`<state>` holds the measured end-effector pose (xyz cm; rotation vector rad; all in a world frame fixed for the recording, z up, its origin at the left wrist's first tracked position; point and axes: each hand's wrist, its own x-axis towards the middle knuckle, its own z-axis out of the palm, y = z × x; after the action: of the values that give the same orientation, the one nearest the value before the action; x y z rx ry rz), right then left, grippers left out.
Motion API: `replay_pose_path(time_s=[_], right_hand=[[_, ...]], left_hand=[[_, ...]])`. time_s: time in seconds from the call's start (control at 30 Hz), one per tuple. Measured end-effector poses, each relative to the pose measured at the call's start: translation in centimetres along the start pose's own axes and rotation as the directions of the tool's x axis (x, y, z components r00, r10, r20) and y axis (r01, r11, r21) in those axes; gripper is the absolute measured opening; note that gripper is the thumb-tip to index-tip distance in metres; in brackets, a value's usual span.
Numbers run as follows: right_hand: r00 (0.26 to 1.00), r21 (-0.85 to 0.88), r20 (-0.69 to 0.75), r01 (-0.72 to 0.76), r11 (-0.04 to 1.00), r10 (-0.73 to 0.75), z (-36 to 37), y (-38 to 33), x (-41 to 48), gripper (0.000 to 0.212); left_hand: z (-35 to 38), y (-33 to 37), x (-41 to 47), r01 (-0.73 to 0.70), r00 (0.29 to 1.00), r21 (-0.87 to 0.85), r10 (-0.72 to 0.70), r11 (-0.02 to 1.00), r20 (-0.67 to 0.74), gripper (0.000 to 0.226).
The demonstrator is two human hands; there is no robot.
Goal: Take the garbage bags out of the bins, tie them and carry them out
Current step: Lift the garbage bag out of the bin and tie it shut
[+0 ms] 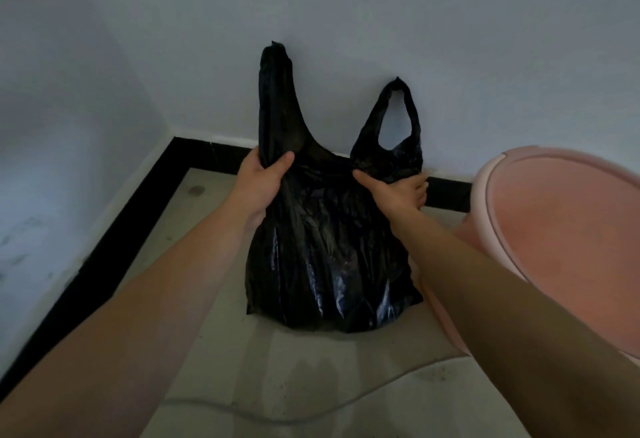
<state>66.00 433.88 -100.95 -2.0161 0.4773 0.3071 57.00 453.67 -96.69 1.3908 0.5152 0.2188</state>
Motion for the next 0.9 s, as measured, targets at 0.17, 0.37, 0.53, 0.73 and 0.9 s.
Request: replay_pose_path(time_s=[0.17,0.37,0.53,0.73,0.9], right_hand=[[0.991,0.179,0.120,0.035,0.983,-0.058,-0.3,-0.1,-0.5,0.073],[0.984,0.011,0.034,0.172,0.985,-0.172,-0.7,-1.0,-1.0,0.046],[0.964,0.225,0.218,0.103,0.969,-0.153,-0.9,-2.2,-2.2,0.027],[0.904,0.286,0.365,0.118,0.951,-0.222,0.1,-2.8,-3.8,0.045],[0.845,0.260,0.443,0.199,0.945,-0.300,1.0,-4.3,-4.8,0.023]], left_hand=[[-0.3,0.6,0.1,0.077,0.996,-0.155,-0.082,0.985,-0.031,0.050],[-0.7,1.2,-0.5,0.171,0.984,-0.104,-0.164,0.980,0.075,0.041],[-0.7,2.7,-0.1,0.060,0.998,-0.258,-0.060,0.964,0.008,0.021],[-0.9,3.8,0.0,0.073,0.996,-0.412,-0.047,0.908,0.073,0.018],[-1.7,4.1,-0.4,0.064,0.997,-0.332,-0.048,0.941,0.056,0.022]])
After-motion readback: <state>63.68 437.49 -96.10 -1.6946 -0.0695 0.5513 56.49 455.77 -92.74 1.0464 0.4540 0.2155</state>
